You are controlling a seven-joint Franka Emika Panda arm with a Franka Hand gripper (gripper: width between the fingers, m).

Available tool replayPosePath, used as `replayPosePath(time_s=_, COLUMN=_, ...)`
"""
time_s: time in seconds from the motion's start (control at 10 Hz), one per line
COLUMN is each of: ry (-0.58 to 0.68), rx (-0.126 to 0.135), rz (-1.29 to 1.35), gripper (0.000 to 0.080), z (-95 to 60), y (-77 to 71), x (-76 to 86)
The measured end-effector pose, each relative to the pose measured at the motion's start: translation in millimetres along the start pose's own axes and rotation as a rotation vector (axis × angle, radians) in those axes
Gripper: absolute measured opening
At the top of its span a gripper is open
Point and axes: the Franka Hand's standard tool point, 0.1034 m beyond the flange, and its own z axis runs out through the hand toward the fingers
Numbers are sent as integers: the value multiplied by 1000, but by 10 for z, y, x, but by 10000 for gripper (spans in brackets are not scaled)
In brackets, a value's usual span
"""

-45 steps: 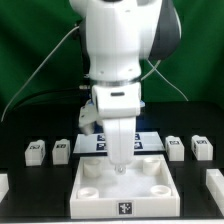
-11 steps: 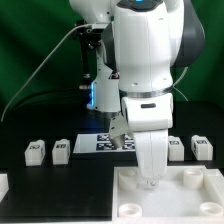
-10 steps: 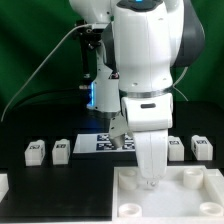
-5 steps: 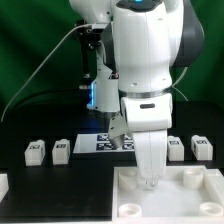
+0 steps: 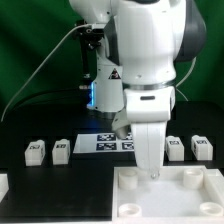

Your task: Assemble one leg

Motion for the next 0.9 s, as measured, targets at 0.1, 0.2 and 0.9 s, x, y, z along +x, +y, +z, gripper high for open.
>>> replayPosePath(time_s=0.1, ry=0, rx=-4, rz=148, gripper=649, z=-70, y=-104, x=125)
replayPosePath(time_s=0.2, ry=4, rx=-7, rz=270, gripper=649, z=-132, y=-203, x=292)
replayPosePath(time_s=0.9, ry=34, rx=31, rz=1097, gripper=649, z=-158, y=-569, x=828)
